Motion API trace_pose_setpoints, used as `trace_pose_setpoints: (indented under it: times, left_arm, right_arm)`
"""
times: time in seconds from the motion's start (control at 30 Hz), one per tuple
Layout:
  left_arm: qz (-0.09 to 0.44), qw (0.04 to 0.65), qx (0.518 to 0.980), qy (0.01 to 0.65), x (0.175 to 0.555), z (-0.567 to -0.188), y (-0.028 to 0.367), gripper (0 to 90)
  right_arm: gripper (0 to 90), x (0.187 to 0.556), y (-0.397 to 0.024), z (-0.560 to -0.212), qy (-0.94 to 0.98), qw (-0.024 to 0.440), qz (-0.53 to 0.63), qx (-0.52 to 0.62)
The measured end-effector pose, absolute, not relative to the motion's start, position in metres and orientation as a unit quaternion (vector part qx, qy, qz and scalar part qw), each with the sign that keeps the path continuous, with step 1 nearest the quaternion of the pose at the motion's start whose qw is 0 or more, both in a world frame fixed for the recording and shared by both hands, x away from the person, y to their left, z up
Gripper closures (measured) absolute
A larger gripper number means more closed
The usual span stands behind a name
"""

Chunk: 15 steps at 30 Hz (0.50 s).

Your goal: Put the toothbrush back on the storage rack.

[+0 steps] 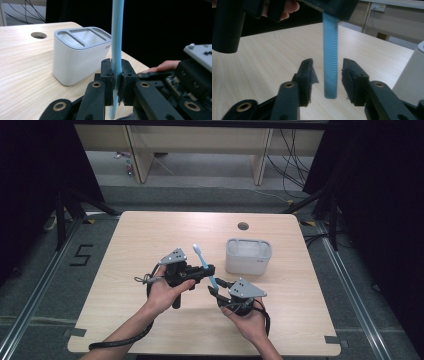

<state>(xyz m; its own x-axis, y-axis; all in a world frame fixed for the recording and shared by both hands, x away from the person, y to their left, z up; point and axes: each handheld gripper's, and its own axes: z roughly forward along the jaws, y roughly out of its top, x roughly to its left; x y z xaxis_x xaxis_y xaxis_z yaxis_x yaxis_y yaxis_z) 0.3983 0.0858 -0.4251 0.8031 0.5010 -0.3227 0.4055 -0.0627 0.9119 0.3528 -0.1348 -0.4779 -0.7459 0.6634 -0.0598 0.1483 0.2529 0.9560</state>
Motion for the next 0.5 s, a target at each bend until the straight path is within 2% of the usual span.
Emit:
trace_pose_setpoints:
  times: [0.1,0.23,0.5]
  left_arm:
    - [0.056,0.606,0.732,0.305,0.397,-0.425,0.088,82.9]
    - [0.076,0.603,0.735,0.300,0.397,-0.424,0.091,83.0]
    - [0.095,0.601,0.736,0.296,0.396,-0.428,0.094,83.0]
  right_arm:
    - [53.1,0.352,-0.140,-0.476,0.759,0.219,0.543,0.284]
    - [53.2,0.351,-0.144,-0.476,0.757,0.212,0.547,0.288]
    - [62.9,0.348,-0.153,-0.468,0.743,0.209,0.558,0.305]
